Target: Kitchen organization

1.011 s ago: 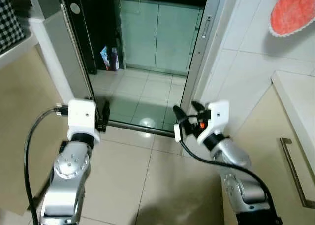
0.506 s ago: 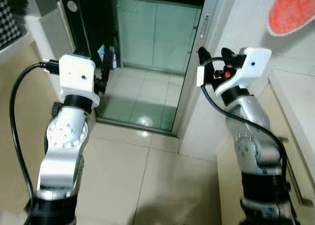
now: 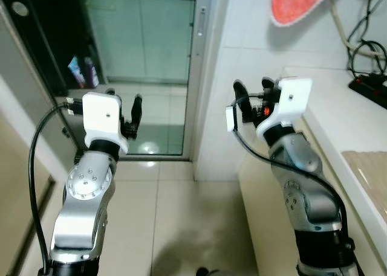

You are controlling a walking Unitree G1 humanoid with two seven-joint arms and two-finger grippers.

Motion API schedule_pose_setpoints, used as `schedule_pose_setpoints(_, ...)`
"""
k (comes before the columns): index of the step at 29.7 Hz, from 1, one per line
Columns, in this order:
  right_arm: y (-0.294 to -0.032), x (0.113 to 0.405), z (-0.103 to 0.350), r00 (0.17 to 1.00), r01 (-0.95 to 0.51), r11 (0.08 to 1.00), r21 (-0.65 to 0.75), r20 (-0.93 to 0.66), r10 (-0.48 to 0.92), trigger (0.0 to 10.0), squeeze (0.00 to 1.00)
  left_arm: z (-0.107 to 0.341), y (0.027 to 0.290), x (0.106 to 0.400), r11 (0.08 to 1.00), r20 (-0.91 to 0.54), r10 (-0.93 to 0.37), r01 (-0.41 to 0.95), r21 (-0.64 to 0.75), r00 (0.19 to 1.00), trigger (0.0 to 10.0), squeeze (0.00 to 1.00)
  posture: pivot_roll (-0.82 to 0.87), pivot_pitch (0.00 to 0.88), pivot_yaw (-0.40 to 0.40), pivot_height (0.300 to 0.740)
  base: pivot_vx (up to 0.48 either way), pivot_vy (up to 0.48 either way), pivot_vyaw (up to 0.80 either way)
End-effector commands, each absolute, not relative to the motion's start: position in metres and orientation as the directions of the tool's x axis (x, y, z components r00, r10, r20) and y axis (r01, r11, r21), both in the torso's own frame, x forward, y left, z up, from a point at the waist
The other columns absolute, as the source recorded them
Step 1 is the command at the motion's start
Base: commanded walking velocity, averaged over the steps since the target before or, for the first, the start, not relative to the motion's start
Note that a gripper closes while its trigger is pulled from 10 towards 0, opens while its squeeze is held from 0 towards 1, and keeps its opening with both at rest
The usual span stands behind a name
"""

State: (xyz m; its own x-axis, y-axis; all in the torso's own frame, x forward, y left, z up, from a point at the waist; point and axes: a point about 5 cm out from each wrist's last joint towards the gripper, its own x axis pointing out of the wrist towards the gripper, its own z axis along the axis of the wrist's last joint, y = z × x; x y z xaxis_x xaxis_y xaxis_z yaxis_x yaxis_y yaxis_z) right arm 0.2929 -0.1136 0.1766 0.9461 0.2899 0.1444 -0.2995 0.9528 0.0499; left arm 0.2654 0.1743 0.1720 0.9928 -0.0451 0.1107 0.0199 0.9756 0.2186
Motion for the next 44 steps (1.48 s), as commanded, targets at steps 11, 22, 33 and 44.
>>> schedule_pose_setpoints(11, -0.113, 0.268, 0.099, 0.934, -0.326, 0.944, 0.044, -0.137, 0.329, 10.0, 0.00, 0.137, 0.176, 0.258, 0.957, 0.004, -0.116, 0.111, 0.267, 0.993, 10.0, 0.00, 0.01, 0.000, -0.016, 0.740, 0.000, 0.024, -0.80)
schedule_pose_setpoints(22, -0.119, 0.264, 0.086, 0.936, -0.303, 0.950, 0.077, -0.164, 0.312, 10.0, 0.00, 0.141, 0.176, 0.264, 0.952, 0.029, -0.128, 0.115, 0.283, 0.991, 10.0, 0.00, 0.01, 0.000, -0.010, 0.740, 0.000, 0.451, -0.80)
schedule_pose_setpoints(33, -0.125, 0.270, 0.099, 0.954, -0.273, 0.960, 0.057, -0.110, 0.278, 10.0, 0.00, 0.139, 0.172, 0.266, 0.959, 0.037, -0.133, 0.119, 0.259, 0.990, 10.0, 0.00, 0.00, 0.000, -0.007, 0.740, 0.000, 0.422, -0.80)
schedule_pose_setpoints(44, -0.127, 0.291, 0.173, 0.961, -0.226, 0.972, 0.060, 0.178, 0.213, 10.0, 0.00, 0.170, 0.171, 0.269, 0.992, 0.195, -0.085, 0.065, 0.104, 0.977, 10.0, 0.00, 0.00, 0.000, -0.046, 0.740, 0.000, 0.000, -0.80)
